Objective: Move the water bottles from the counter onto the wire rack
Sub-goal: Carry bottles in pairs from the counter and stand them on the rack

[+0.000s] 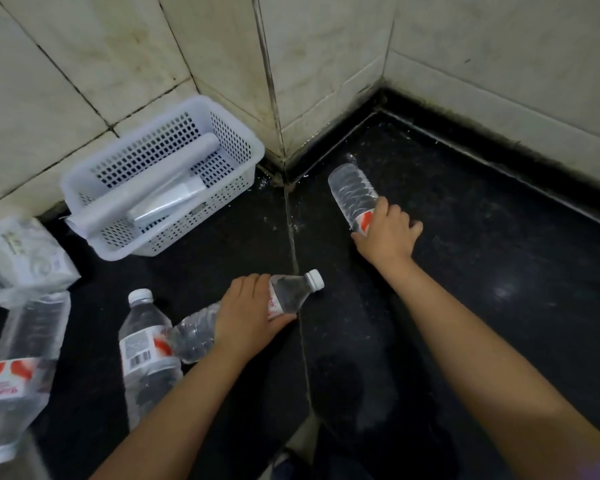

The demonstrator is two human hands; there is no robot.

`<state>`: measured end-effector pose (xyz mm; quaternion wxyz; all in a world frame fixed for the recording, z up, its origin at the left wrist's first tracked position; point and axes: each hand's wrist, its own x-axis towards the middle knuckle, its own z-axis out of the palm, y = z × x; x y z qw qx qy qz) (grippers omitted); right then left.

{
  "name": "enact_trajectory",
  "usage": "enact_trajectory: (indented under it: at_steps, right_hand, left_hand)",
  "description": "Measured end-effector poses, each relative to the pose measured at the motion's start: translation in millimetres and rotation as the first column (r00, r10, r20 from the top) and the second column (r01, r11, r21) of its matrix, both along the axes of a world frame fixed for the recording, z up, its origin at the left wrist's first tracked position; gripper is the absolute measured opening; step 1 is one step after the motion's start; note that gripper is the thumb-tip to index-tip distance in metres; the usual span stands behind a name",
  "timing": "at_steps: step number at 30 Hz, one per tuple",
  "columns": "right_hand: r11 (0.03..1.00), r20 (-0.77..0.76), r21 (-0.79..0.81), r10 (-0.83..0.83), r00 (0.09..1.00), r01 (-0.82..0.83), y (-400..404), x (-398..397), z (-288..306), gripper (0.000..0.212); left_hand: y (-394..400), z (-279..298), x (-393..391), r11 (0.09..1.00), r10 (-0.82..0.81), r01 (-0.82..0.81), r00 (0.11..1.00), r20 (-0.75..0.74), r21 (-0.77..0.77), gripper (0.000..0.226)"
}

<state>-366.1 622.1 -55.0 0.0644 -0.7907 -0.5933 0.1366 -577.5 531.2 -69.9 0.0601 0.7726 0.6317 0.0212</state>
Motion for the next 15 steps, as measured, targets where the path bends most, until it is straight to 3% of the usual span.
enact_trajectory:
  at_steps: [3, 8, 12, 15]
  right_hand:
    - [0.995, 0.023, -0.078, 0.065, 0.998, -0.063, -21, 15, 8, 0.074]
    - [0.922, 0.149, -0.371, 0.181, 0.972, -0.114, -81, 46, 25, 0.072]
    - [0.829, 0.172, -0.383, 0.497, 0.850, -0.407, -129, 76, 30, 0.062]
    - [0.741, 0.098, -0.284, 0.654, 0.750, -0.609, -152, 91, 27, 0.046]
  left_hand:
    - [-2, 2, 1, 1.000, 0.014, -0.014, 1.000, -0.005, 0.003, 0.068]
    - [-9, 13, 8, 0.996, 0.044, -0.047, 0.998, -0.042, -0.074, 0.071]
    - [-14, 21, 17, 0.992, -0.055, 0.038, 0.989, -0.141, -0.119, 0.072]
    - [-25, 28, 39, 0.991, -0.086, 0.076, 0.992, -0.096, -0.108, 0.073]
